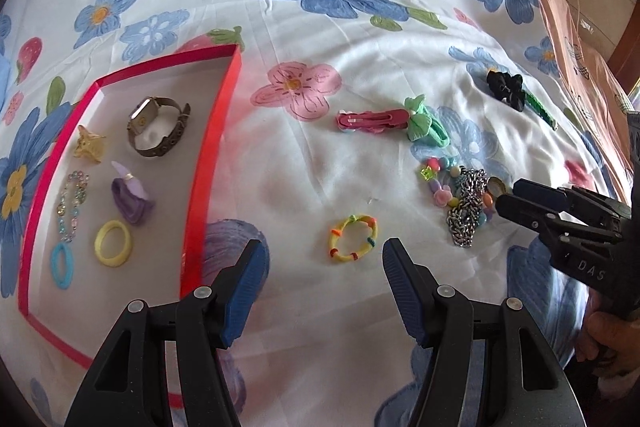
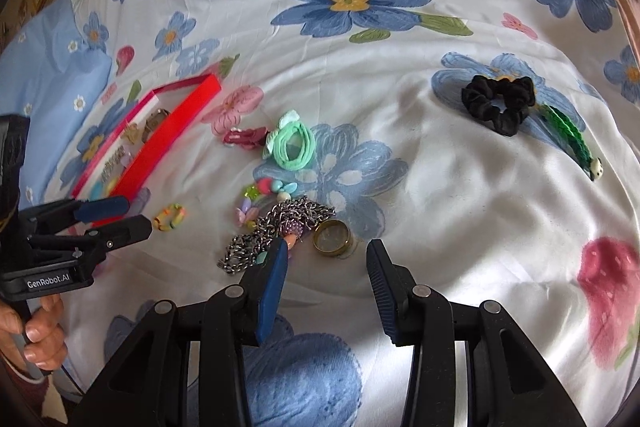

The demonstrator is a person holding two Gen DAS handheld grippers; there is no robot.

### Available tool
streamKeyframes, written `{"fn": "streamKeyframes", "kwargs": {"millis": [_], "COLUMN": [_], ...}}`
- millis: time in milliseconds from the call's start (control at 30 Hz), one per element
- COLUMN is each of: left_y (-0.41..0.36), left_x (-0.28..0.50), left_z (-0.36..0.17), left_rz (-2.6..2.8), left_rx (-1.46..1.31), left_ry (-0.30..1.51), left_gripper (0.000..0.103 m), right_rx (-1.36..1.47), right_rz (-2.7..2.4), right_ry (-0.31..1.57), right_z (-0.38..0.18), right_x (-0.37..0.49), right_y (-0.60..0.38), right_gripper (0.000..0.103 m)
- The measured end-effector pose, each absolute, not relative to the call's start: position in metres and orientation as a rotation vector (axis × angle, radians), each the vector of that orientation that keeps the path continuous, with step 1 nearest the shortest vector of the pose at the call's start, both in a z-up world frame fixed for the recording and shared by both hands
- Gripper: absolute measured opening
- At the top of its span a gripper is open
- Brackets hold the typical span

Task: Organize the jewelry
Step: 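Grasp the small striped hair tie with the left tool while the right grasps the gold ring, then carry the hair tie and gold ring into the box and open both tools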

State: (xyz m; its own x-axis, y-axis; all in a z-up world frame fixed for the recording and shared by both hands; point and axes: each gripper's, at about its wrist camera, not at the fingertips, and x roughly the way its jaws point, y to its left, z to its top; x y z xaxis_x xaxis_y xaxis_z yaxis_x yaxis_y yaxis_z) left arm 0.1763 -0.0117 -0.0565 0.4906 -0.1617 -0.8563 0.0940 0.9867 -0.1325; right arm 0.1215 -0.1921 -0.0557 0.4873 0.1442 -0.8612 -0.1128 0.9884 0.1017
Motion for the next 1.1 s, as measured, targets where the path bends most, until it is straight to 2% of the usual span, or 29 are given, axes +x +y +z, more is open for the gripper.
{"fn": "streamKeyframes", "kwargs": {"millis": [100, 167, 200, 233, 300, 367, 1100], "left_y": [-0.016, -0.017, -0.018, -0.019, -0.018, -0.017, 0.053], "left_x": [0.185, 0.188, 0.190, 0.191, 0.192, 0.193, 0.118], "left_z": [-0.067, -0.073, -0.074, -0.075, -0.077, -0.077, -0.017], "left_rz": [-0.165, -0.166, -0.165, -0.168, -0.180, -0.189, -0.142], "left_rx": [-0.067, -0.065, -0.061, -0.059, -0.065, -0.078, -0.214], "left_ry": [1.068, 1.074, 1.072, 1.069, 1.070, 1.068, 0.934], "left_gripper": [0.059, 0.055, 0.047, 0.034, 0.014, 0.005, 0.004], "right_rx": [-0.005, -0.020, -0.026, -0.031, -0.029, -0.026, 0.031], "right_rz": [0.157, 0.153, 0.151, 0.147, 0.149, 0.150, 0.332], "right_ry": [1.058, 1.054, 1.054, 1.054, 1.050, 1.045, 0.977], "right_z": [-0.064, -0.066, -0.067, -0.067, -0.068, -0.066, -0.021], "right_x": [0.126, 0.128, 0.128, 0.128, 0.128, 0.127, 0.111], "right_y": [-0.186, -0.184, -0.183, -0.183, -0.183, -0.184, -0.122], "right_gripper": [0.040, 0.032, 0.028, 0.023, 0.023, 0.023, 0.023]}}
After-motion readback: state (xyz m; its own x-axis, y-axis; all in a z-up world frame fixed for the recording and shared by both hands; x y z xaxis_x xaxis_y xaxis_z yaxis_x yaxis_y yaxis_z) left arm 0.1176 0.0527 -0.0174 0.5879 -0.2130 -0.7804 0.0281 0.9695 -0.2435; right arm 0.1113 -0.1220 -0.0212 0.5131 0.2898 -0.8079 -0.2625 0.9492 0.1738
